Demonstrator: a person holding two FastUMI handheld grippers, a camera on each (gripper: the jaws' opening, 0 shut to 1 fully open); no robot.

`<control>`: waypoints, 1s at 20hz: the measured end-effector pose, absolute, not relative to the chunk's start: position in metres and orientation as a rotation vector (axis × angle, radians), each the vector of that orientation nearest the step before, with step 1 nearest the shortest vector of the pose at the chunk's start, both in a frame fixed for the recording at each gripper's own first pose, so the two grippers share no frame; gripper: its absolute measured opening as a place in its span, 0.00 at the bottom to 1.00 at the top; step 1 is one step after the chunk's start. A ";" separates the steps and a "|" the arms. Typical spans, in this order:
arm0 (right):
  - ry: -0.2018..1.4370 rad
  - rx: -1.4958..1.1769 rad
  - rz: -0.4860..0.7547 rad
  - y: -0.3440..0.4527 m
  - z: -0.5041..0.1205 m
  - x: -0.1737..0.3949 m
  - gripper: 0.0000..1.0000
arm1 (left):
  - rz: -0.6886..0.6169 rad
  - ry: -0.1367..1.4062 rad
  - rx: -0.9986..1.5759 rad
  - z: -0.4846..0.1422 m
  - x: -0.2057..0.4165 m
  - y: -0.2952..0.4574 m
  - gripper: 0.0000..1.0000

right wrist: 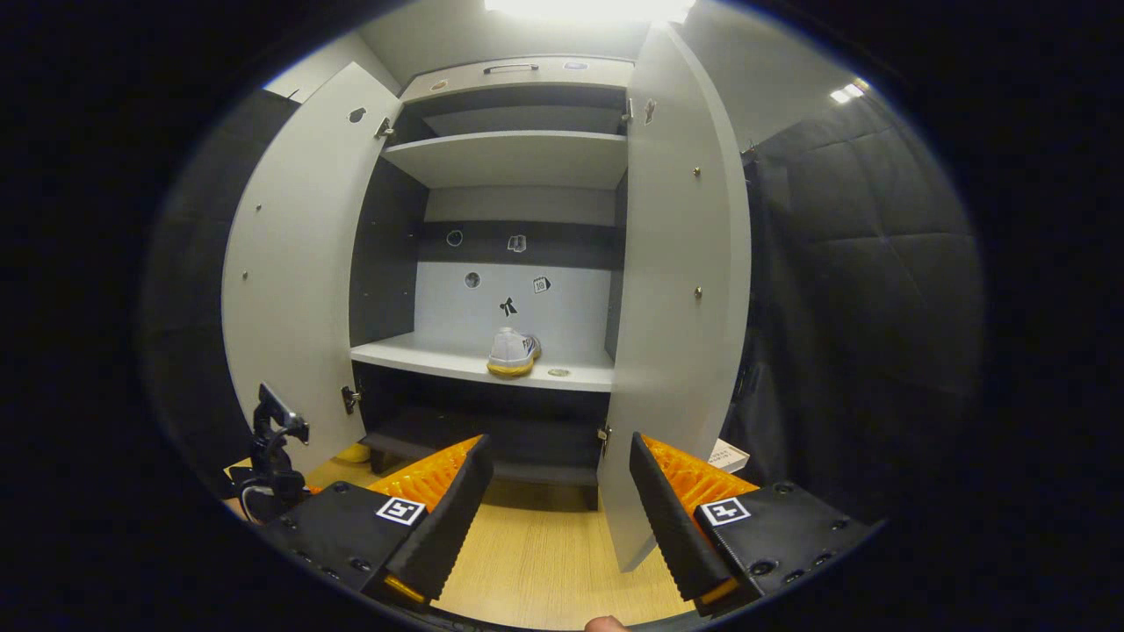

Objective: Grab one shoe with the right hand and put it into the shoe cabinet, grab the other shoe with the left hand and put it into the shoe cabinet; then close the right door with the right hand and the left door with the left hand.

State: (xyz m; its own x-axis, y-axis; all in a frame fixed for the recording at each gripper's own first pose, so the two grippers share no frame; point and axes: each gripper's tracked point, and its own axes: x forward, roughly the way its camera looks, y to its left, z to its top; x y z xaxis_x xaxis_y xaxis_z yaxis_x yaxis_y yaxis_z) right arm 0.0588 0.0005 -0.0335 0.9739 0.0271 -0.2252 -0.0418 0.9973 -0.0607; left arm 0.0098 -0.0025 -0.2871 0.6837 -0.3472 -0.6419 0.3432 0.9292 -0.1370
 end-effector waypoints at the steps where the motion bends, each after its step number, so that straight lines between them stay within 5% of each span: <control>1: 0.235 -0.069 0.026 -0.004 -0.036 0.057 0.98 | -0.388 0.743 0.002 -0.298 0.011 -0.003 0.95; 10: 0.310 -0.060 -0.022 -0.024 -0.060 0.040 0.97 | -0.373 0.947 -0.021 -0.355 0.004 -0.002 0.96; 12: 0.324 -0.058 -0.030 -0.028 -0.065 0.037 0.97 | -0.379 0.979 -0.048 -0.361 0.001 -0.008 0.94; 13: 0.328 -0.058 -0.039 -0.031 -0.067 0.036 0.98 | -0.379 1.000 -0.058 -0.368 -0.001 -0.009 0.86; 15: 0.332 -0.049 -0.043 -0.033 -0.069 0.035 0.98 | -0.400 1.011 -0.122 -0.370 -0.002 -0.016 0.88; 17: 0.330 -0.037 -0.039 -0.033 -0.068 0.037 0.98 | -0.398 1.045 -0.174 -0.370 -0.005 -0.021 0.57; 20: 0.327 -0.031 -0.028 -0.032 -0.068 0.038 0.98 | -0.408 1.051 -0.164 -0.367 -0.007 -0.027 0.45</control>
